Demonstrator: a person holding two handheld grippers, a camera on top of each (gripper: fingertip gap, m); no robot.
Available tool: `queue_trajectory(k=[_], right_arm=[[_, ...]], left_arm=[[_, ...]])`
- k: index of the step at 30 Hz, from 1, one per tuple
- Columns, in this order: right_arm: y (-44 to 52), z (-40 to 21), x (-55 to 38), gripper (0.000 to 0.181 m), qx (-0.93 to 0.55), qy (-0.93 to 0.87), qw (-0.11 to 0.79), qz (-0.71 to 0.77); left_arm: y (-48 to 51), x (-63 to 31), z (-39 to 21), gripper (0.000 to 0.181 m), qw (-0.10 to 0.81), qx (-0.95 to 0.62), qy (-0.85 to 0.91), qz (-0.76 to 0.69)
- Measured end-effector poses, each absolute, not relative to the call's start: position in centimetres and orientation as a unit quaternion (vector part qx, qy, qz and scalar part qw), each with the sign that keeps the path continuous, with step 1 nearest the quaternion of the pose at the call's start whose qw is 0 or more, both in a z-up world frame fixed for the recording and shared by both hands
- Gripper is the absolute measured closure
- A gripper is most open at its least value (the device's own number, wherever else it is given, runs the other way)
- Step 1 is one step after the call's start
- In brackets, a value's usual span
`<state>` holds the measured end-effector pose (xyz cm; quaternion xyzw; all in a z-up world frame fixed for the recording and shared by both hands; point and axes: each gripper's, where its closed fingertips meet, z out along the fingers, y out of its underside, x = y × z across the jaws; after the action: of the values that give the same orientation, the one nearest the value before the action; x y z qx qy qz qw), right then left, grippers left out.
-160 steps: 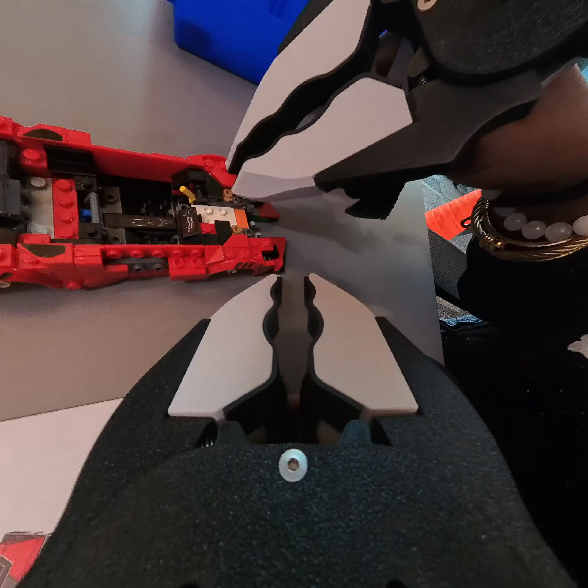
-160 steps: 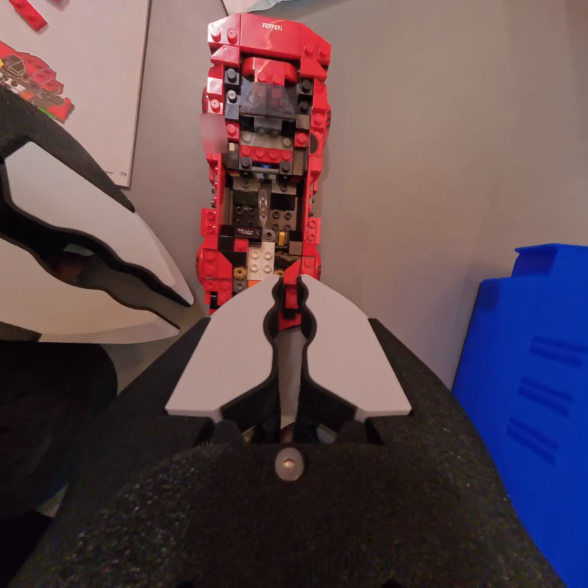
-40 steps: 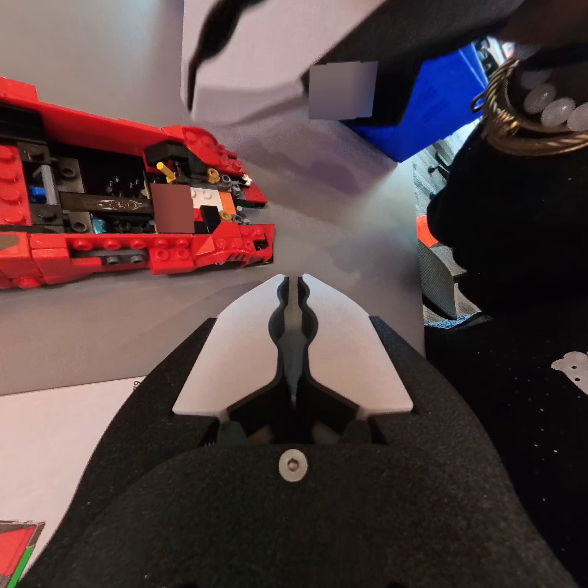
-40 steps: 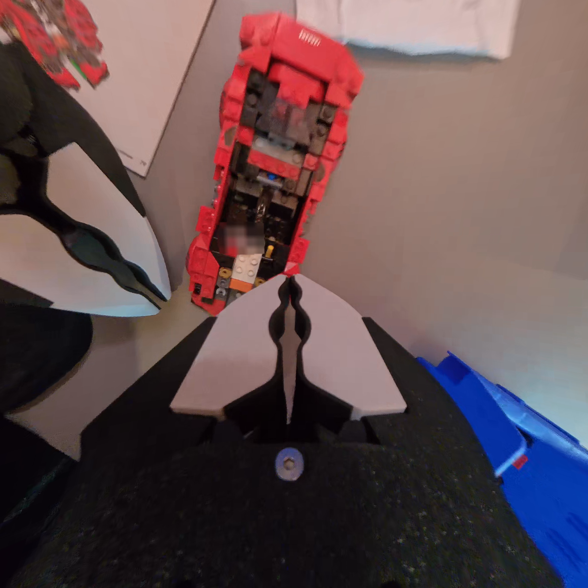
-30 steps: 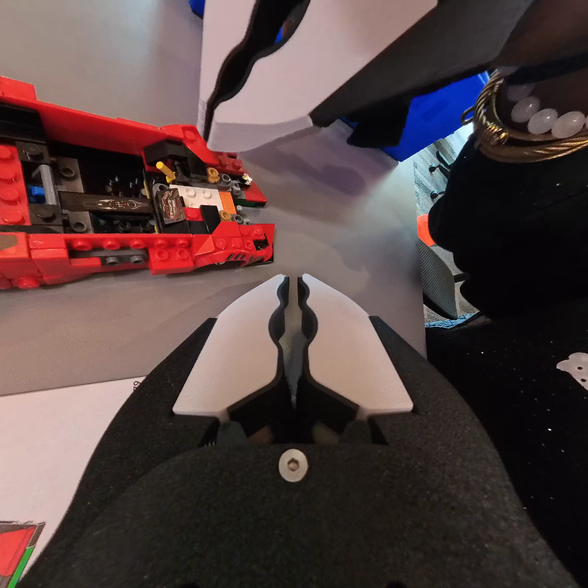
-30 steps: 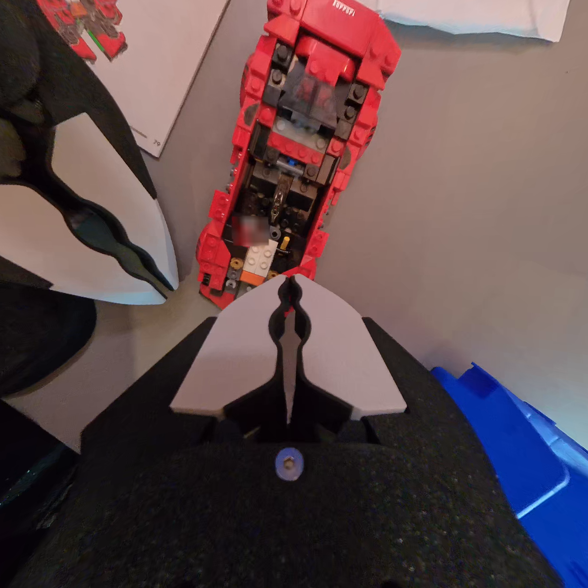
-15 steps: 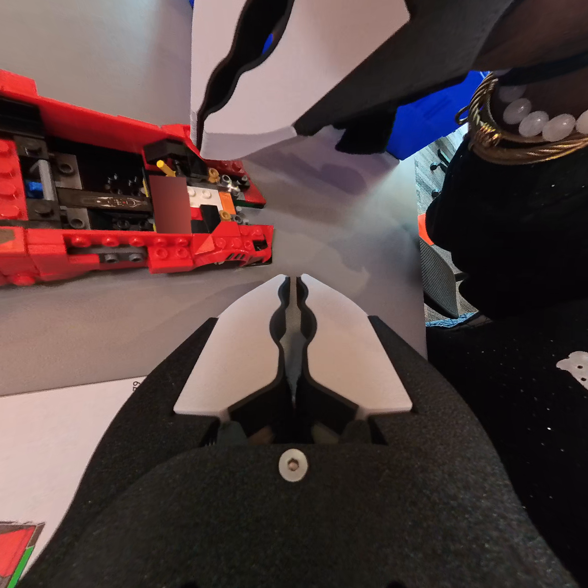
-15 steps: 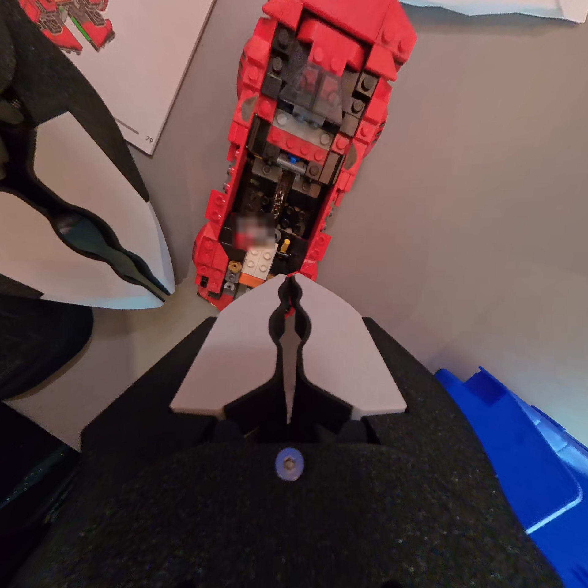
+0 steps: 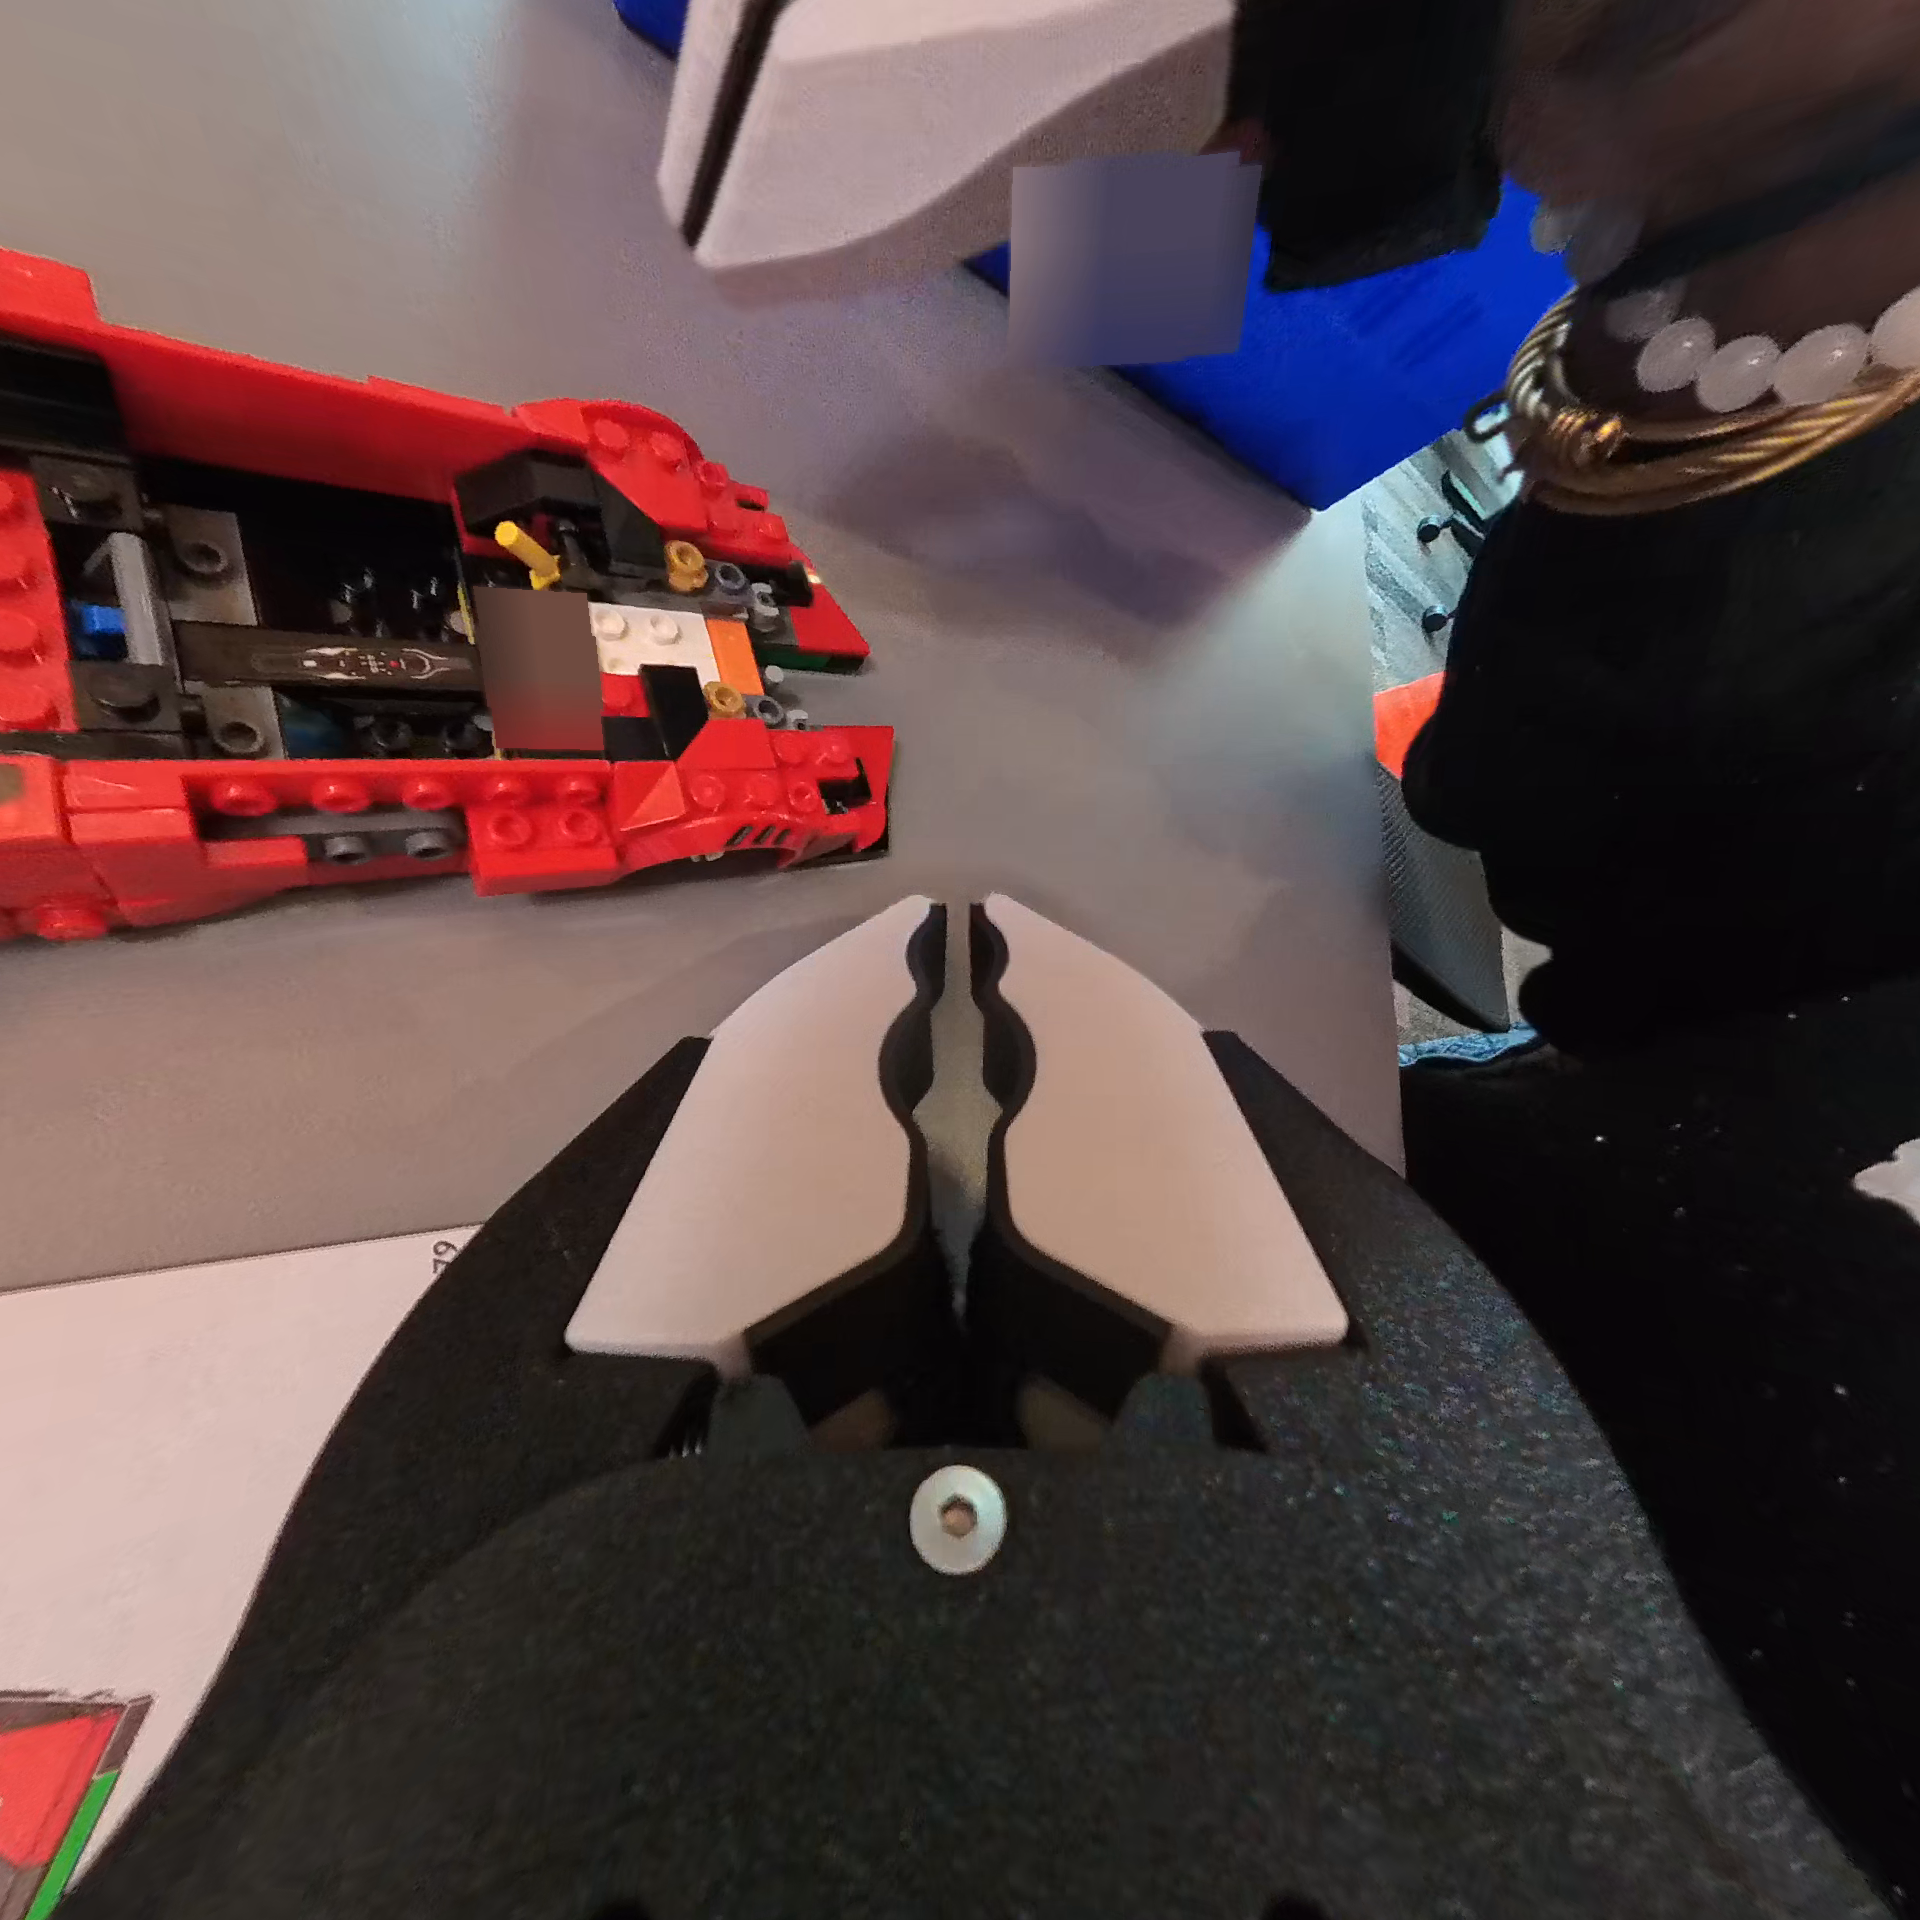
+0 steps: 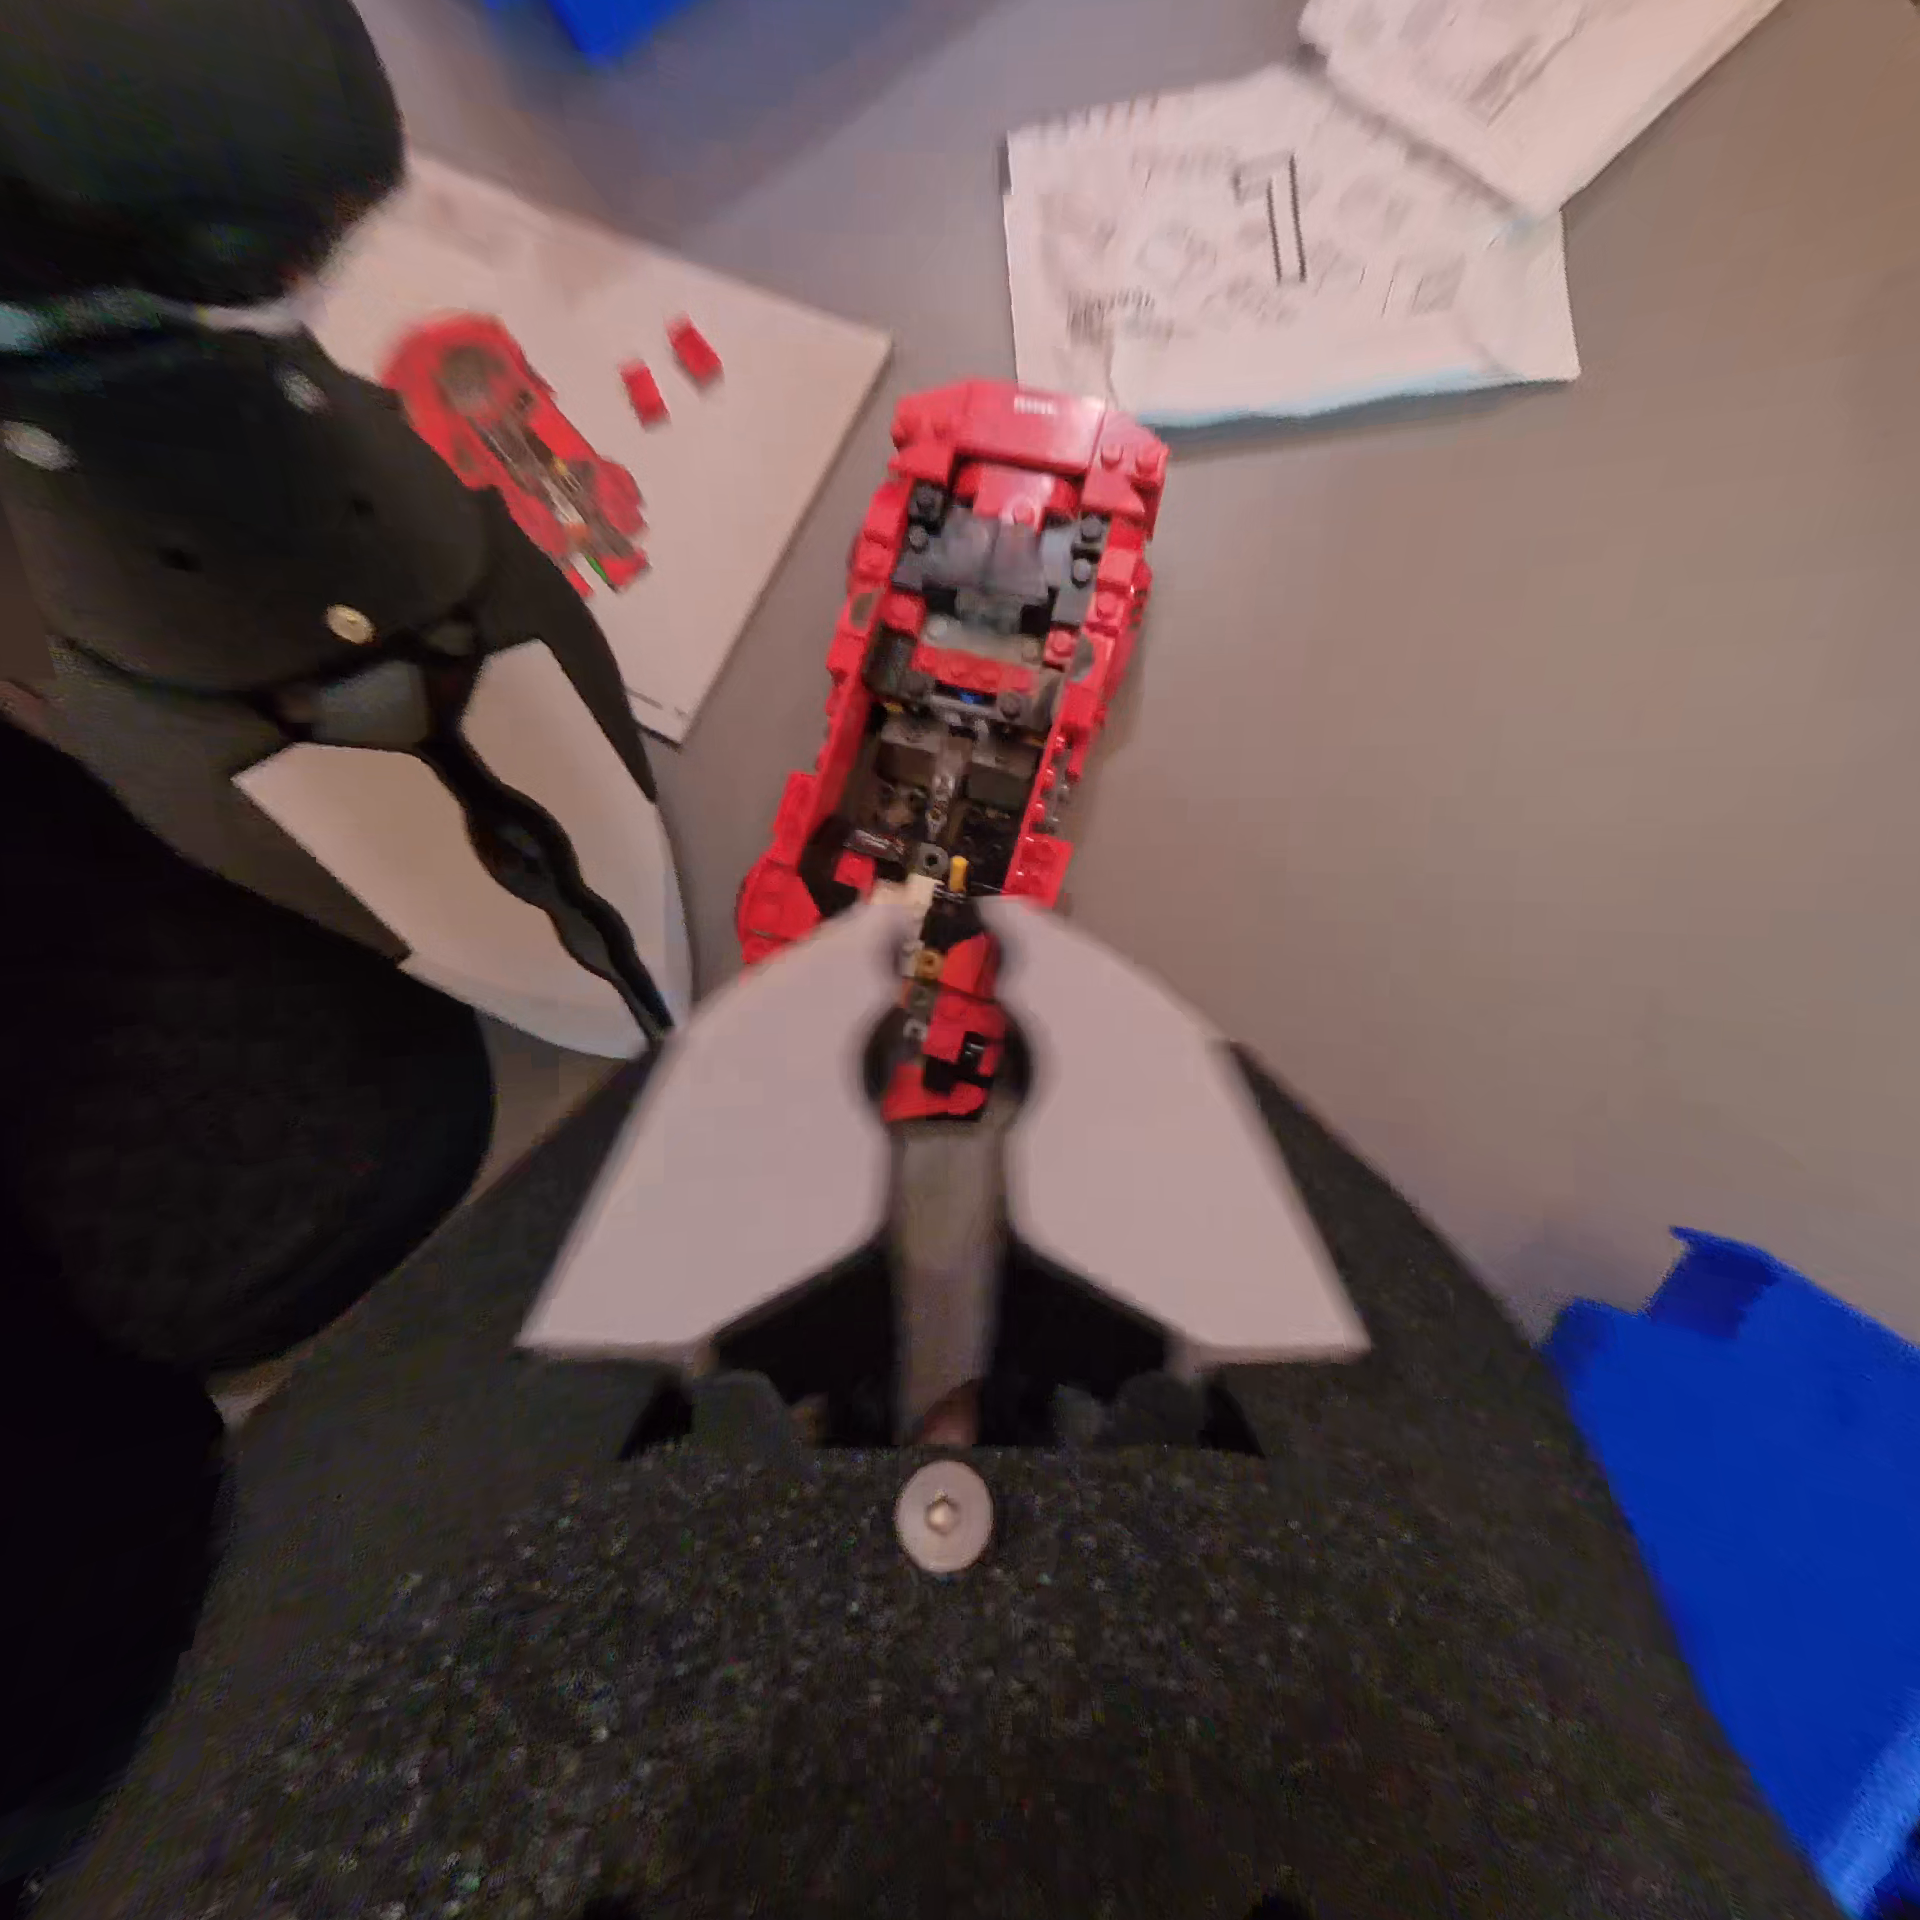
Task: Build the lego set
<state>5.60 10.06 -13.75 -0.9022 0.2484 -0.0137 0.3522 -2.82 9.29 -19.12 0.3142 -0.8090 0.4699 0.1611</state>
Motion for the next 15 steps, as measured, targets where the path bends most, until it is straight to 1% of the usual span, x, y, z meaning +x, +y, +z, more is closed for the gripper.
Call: queue_trajectory(k=[2, 4, 7, 9, 11, 15], right_arm=[[9.8, -14.2, 5.2, 0.137, -0.877, 0.282, 0.389, 0.026], [9.8, -15.0, 4.6, 0.107, -0.864, 0.286, 0.412, 0.046], [9.8, -16.6, 3.9, 0.095, -0.865, 0.283, 0.411, 0.051], [9.9, -17.5, 3.6, 0.093, -0.866, 0.279, 0.411, 0.058], [10.3, -17.3, 2.7, 0.102, -0.856, 0.275, 0.428, 0.088], [9.9, -17.2, 1.7, 0.112, -0.845, 0.287, 0.441, 0.095]], left_arm=[[9.9, -2.7, -19.2, 0.173, 0.146, 0.316, -0.815, 0.463], [10.7, -2.2, -19.3, 0.161, 0.124, 0.324, -0.821, 0.452], [11.3, -1.2, -18.9, 0.15, 0.106, 0.337, -0.819, 0.452], [11.4, -0.9, -18.5, 0.141, 0.103, 0.342, -0.818, 0.45], [11.4, -0.5, -18.4, 0.138, 0.094, 0.339, -0.822, 0.448], [11.8, -0.4, -18.3, 0.137, 0.088, 0.34, -0.825, 0.442]])
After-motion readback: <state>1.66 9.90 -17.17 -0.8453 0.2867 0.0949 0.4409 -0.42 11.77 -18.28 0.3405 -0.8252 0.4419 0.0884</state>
